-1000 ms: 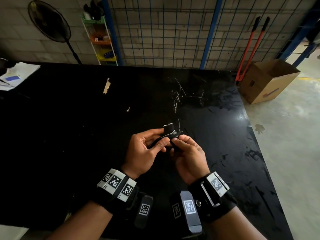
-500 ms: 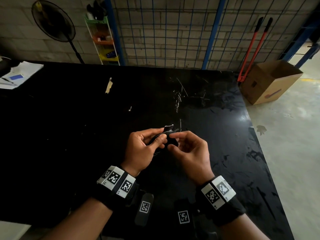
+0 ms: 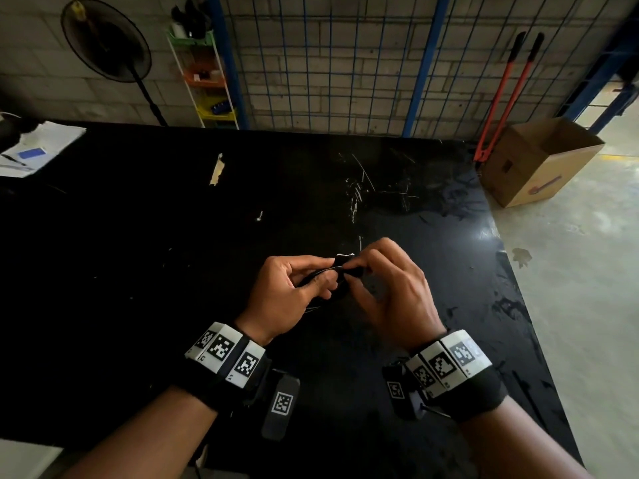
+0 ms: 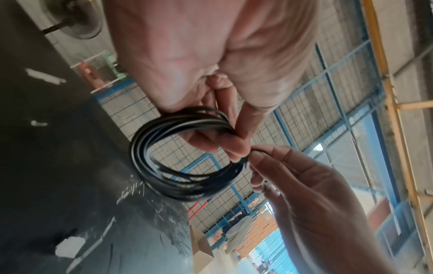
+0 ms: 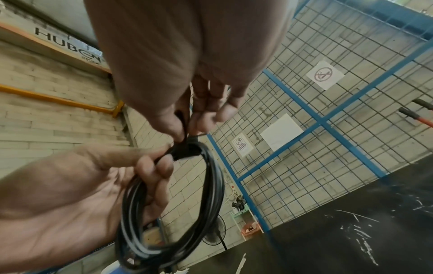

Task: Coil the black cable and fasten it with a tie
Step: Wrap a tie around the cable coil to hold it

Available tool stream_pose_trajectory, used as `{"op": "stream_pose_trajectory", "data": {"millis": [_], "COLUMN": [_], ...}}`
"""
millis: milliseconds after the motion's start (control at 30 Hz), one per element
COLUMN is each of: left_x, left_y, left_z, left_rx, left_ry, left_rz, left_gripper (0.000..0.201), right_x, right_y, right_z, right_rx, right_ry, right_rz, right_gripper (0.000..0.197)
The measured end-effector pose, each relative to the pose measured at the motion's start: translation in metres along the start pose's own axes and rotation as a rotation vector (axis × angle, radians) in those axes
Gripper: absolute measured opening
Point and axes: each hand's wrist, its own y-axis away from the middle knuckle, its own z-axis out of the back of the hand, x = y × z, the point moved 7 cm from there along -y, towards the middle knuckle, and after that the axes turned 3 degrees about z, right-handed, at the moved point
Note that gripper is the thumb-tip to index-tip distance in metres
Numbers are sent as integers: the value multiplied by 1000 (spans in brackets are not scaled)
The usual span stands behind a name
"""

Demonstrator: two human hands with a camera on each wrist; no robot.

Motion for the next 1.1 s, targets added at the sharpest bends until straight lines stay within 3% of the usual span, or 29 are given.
{"op": "stream_pose_trajectory", "data": {"millis": [167, 333, 567, 733, 867, 1000, 1100], "left_x": [-1, -2, -14, -17, -20, -25, -27], "left_y": [-1, -3, -6, -7, -7, -3, -1], "left_z": [0, 3, 4, 5, 5, 2, 4], "left_rx": [118, 143, 132, 169, 187, 189, 155], "left_ry": [-170, -227, -366, -449, -510, -549, -545], "left_rz": [-40, -47, -164, -207, -272, -318, -302], "left_gripper": [24, 21, 23, 24, 27, 22, 29], "right_x": [-9, -18, -30, -32, -38, -40, -43], "right_y": [-3, -1, -1, -8, -13, -13, -12], "right_z": [1, 4, -4, -8, -12, -18, -18], "right_rx": [138, 77, 31, 100, 183, 269, 256], "right_ry": [-152, -241, -329, -384, -470, -433, -441], "right_rz": [-29, -93, -192, -218, -324, -356, -400], "right_gripper": [10, 10, 14, 18, 29, 18, 14]}}
